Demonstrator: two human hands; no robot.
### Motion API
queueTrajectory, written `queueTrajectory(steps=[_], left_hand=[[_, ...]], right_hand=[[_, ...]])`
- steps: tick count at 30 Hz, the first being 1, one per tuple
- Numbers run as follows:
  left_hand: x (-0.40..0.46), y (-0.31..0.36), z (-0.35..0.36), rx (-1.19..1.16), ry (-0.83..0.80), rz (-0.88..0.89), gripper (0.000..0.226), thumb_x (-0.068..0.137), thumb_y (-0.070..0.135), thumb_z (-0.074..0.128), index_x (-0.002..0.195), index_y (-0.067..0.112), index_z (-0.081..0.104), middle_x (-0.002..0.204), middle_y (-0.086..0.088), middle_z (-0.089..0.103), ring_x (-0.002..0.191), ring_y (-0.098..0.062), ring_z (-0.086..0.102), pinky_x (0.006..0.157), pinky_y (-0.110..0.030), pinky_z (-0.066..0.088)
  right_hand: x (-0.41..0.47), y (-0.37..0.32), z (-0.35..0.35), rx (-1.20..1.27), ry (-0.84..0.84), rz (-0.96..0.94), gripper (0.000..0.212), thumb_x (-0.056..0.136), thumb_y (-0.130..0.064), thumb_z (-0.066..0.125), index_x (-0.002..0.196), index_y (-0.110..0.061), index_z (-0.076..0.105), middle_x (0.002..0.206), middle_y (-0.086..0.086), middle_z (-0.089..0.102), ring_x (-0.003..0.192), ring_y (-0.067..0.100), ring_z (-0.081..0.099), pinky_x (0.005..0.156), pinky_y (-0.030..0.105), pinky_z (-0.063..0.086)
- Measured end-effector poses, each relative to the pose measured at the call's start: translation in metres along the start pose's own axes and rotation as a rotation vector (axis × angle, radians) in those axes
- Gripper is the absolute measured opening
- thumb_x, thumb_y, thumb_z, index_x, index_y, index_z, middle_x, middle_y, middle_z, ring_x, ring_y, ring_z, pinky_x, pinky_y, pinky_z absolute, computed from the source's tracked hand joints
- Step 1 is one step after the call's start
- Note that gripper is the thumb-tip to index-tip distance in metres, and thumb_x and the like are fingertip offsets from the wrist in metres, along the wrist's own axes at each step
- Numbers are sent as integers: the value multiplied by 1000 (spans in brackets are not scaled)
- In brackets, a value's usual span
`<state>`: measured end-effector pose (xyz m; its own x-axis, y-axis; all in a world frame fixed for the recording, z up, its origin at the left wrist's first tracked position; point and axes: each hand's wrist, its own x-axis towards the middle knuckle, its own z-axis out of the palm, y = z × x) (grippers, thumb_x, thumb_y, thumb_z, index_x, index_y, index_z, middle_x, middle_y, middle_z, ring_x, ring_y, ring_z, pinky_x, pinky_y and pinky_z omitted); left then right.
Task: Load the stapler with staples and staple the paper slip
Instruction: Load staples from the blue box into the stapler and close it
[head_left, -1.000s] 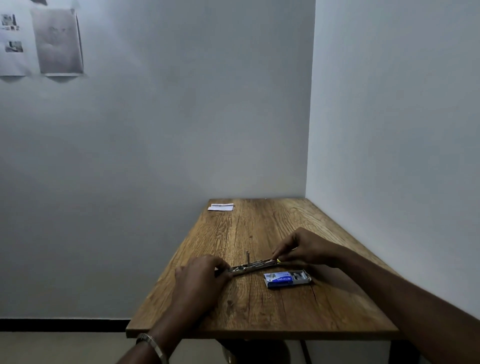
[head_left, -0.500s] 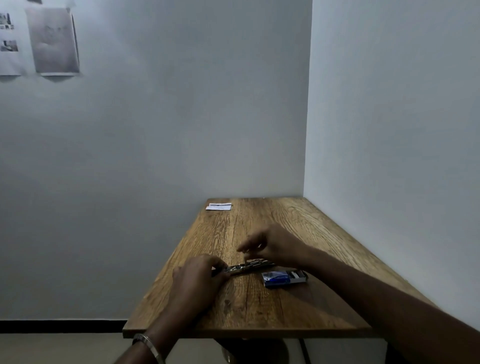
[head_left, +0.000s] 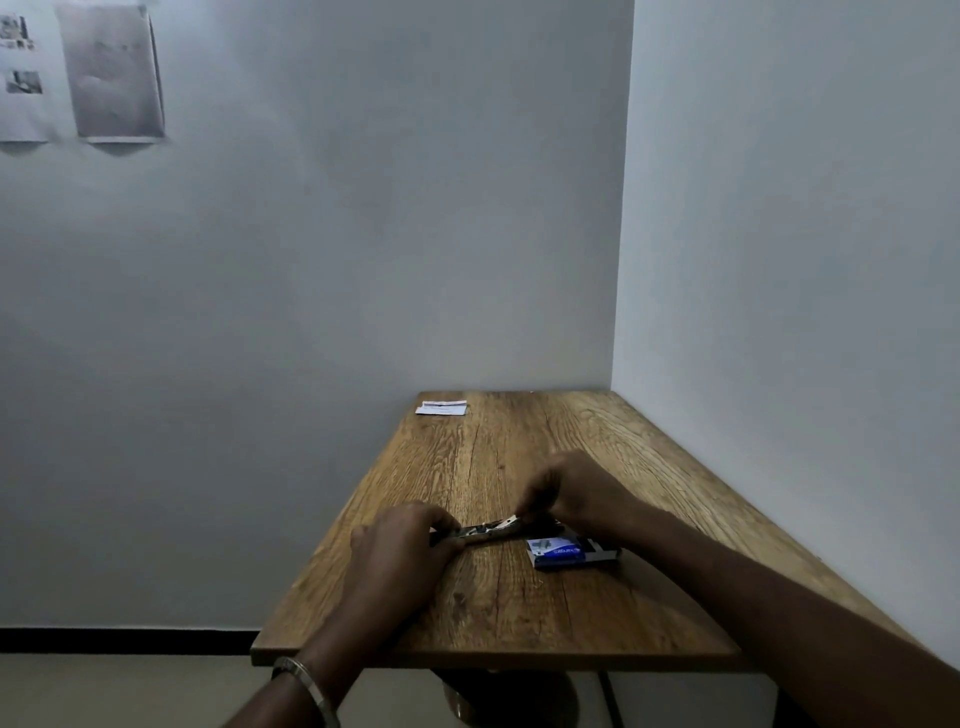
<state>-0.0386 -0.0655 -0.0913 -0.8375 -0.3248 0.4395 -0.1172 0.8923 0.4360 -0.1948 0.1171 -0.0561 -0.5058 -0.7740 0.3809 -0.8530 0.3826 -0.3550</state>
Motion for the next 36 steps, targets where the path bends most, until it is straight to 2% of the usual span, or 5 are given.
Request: queueTrajectory(steps=[15,18,22,26,36], left_hand=[[-1,0,0,13,5,10,18,86,47,65,102,39,68,92,23,58,93,-4,56,89,-43,50],[0,-1,0,3,1,9,18,86,47,65,102,39,68,94,22,60,94,-4,56,89,-44,50],[0,-1,0,12,0,7,17,86,48,65,100,40,68,91,24,58,93,-2,55,88,-44,50],[-1,-1,-2,9,3,8,16,85,49,65,99,42,67,92,24,59,94,-1,56,87,-43,50],[2,-5,-14,-124,-108,-110,32,81,38,75,111,29,67,106,12,64,97,-4,58,88,-30,53]], right_hand=[[1,6,-1,63,-74,42,19,83,7,71,92,-9,79,107,2,77,95,1,72,86,24,59],[2,1,-5,-139,-128,-52,18,85,-9,74,98,-21,79,149,-4,52,141,12,39,112,35,36],[-4,-1,-13,-205,-158,-63,23,87,-24,73,109,-31,76,165,-8,19,154,18,2,119,55,7],[-18,8,-18,243,218,114,35,86,-16,76,119,-27,72,148,-3,53,142,15,41,114,34,32],[-28,29,-8,263,-52,271,14,86,-17,76,101,-18,78,96,-9,73,95,6,68,88,24,54]])
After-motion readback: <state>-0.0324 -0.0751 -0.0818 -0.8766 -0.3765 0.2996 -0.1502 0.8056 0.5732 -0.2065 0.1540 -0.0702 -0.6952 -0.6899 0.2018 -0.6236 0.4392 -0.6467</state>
